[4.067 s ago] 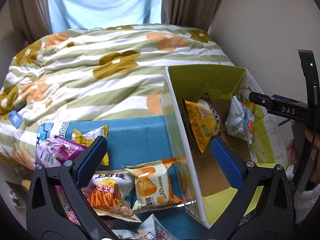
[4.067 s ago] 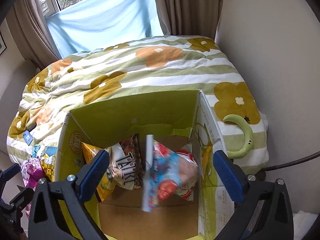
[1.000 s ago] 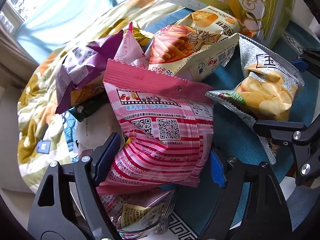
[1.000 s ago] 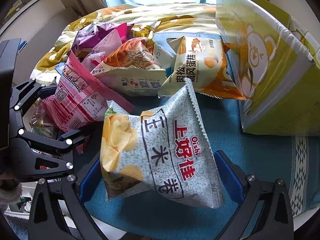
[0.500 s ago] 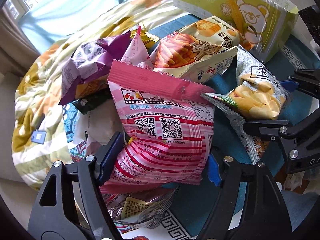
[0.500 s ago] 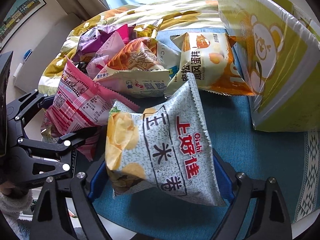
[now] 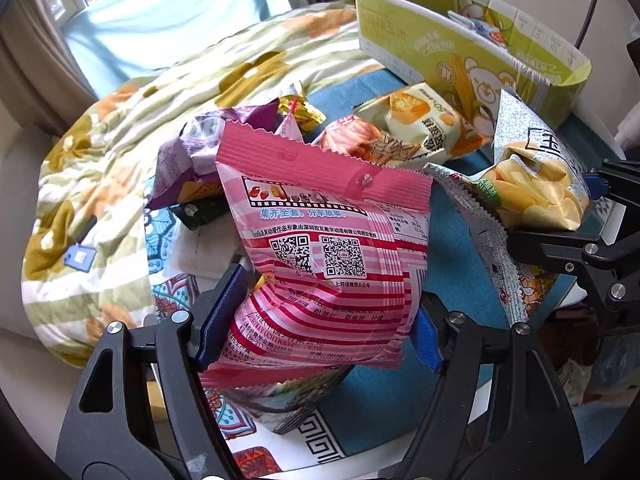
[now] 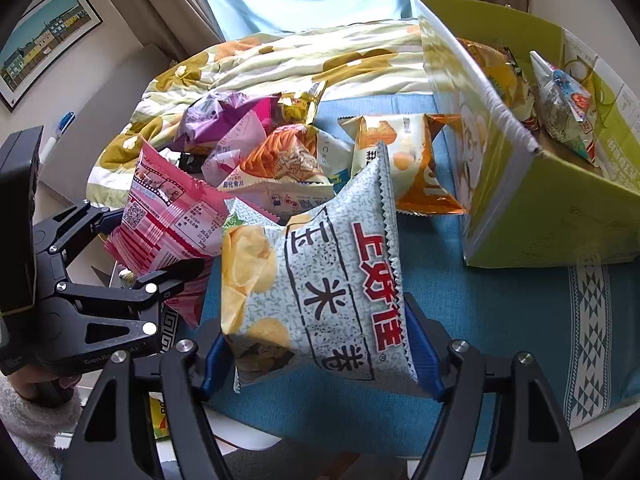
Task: Organize snacks
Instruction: 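Carry both bags into the cardboard box and open both tools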
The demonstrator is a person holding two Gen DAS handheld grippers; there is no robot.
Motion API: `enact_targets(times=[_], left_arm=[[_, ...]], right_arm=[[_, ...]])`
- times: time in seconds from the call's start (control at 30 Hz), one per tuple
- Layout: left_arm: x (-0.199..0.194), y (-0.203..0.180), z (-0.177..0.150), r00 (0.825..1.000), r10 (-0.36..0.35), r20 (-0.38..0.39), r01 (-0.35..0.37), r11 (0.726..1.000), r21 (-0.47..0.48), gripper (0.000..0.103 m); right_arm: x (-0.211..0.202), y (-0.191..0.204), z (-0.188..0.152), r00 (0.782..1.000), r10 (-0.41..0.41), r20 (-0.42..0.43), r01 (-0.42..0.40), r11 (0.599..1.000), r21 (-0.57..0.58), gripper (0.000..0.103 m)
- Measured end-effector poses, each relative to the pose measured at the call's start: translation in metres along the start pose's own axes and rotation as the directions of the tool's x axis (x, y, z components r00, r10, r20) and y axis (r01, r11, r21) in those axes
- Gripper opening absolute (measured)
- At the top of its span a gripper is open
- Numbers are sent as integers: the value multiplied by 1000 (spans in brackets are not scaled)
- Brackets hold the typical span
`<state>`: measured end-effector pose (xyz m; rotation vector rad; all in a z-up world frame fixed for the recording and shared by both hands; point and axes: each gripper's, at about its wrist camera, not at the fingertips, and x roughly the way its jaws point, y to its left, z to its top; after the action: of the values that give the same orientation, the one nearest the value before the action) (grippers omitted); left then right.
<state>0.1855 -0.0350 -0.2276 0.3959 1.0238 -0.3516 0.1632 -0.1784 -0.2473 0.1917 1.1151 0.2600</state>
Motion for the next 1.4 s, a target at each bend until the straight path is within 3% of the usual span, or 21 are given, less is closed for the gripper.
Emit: enact_targets(times=[0.3, 0.53, 0.77, 0.97, 1.07, 1.17, 1.4], left_arm=[[-56, 5, 22, 996, -21, 91, 28, 997, -77, 72], [-94, 4, 69, 982, -32, 185, 43, 998, -53, 72], [-110, -25, 117, 969, -70, 237, 86, 995, -57, 72], [-103, -71, 160, 966, -97, 241, 126, 986, -110, 72], [-87, -100, 182, 967, -122, 225, 155, 978, -136, 72], [-63, -129, 202, 970, -146, 192, 180, 968, -174, 72], [-7, -170, 225, 987, -137, 87, 155, 955, -253, 72]], right_arm=[[-58, 0, 8, 996, -17, 87, 17, 1000, 9, 70], [-108, -11, 27, 986, -54, 159, 44, 997, 65, 70], [-153, -46, 48, 966, -114, 232, 89, 989, 117, 70], [-178, -94, 71, 951, -130, 279, 99, 987, 124, 70], [-188, -123, 82, 950, -117, 288, 86, 989, 119, 70], [-191, -146, 92, 947, -146, 285, 127, 988, 85, 70], [-182, -205, 113, 964, -108, 241, 101, 994, 41, 70]])
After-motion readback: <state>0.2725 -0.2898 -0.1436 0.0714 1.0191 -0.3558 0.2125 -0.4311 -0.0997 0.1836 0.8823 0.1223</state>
